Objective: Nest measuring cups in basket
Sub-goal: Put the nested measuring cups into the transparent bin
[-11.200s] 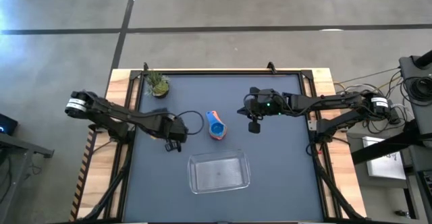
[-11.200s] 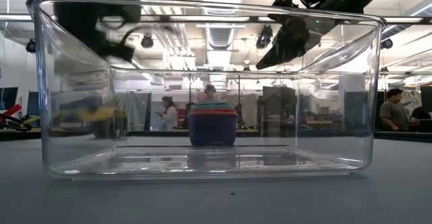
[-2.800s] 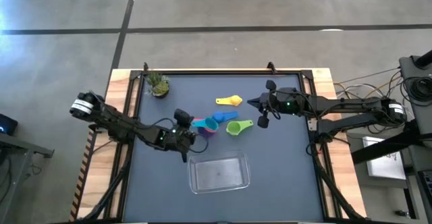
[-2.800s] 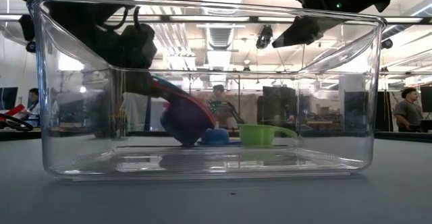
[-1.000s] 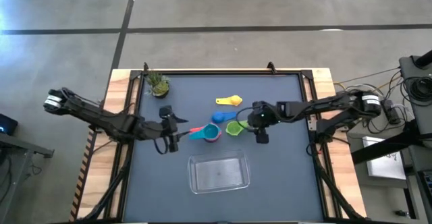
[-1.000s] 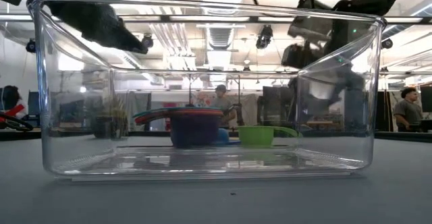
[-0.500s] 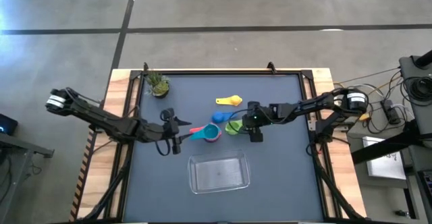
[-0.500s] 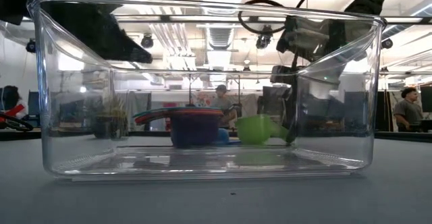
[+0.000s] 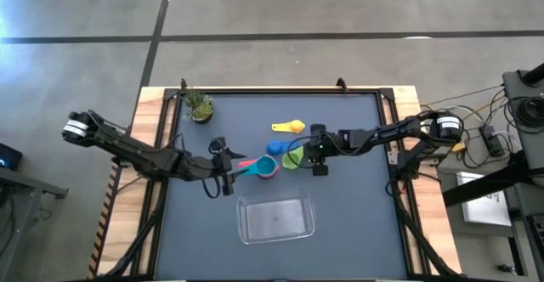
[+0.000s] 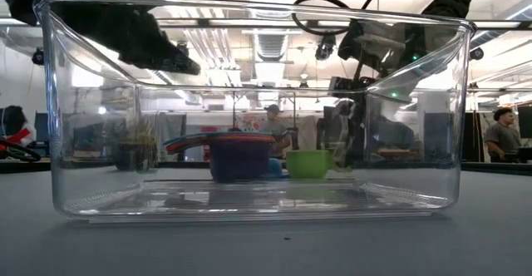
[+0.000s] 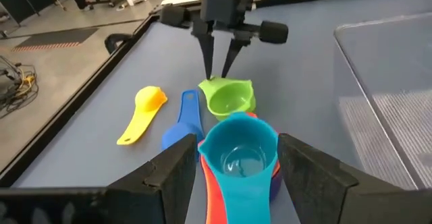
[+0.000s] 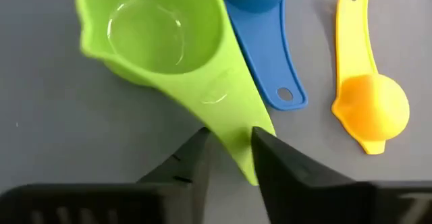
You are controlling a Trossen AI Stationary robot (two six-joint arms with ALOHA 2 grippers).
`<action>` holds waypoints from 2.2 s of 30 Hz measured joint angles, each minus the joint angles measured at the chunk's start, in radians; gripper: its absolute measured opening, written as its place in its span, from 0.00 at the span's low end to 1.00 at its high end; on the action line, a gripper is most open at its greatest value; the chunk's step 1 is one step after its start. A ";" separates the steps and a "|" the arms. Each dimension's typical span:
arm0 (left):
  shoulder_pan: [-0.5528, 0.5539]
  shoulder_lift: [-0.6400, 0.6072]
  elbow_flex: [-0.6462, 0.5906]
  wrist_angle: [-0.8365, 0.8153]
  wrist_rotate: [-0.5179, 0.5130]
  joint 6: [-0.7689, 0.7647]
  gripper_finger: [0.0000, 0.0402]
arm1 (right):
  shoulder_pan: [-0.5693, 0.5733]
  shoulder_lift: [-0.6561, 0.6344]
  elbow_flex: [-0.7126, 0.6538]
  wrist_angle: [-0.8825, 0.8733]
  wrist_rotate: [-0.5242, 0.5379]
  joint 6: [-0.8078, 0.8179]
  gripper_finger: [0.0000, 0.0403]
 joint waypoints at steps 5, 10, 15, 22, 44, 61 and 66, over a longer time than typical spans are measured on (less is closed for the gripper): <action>0.004 0.012 0.003 -0.011 0.000 0.006 0.47 | 0.000 -0.004 0.000 -0.014 0.003 -0.004 0.08; 0.009 -0.007 -0.003 -0.012 -0.001 0.007 0.47 | 0.004 -0.027 0.001 -0.090 0.000 -0.010 0.08; 0.009 -0.013 -0.003 -0.013 -0.001 0.007 0.47 | 0.010 -0.088 -0.001 -0.201 -0.001 0.019 0.17; 0.012 -0.013 -0.005 -0.022 -0.001 0.007 0.47 | 0.020 -0.225 -0.002 -0.183 -0.007 0.063 0.31; 0.043 -0.013 -0.005 0.002 -0.001 0.044 0.47 | -0.245 0.093 0.076 0.055 -0.455 0.475 0.42; 0.043 -0.012 -0.005 -0.009 0.001 0.026 0.47 | -0.246 0.315 0.254 0.058 -0.585 0.492 0.37; 0.043 -0.012 -0.005 -0.009 0.002 0.025 0.47 | -0.245 0.319 0.274 0.047 -0.585 0.456 0.35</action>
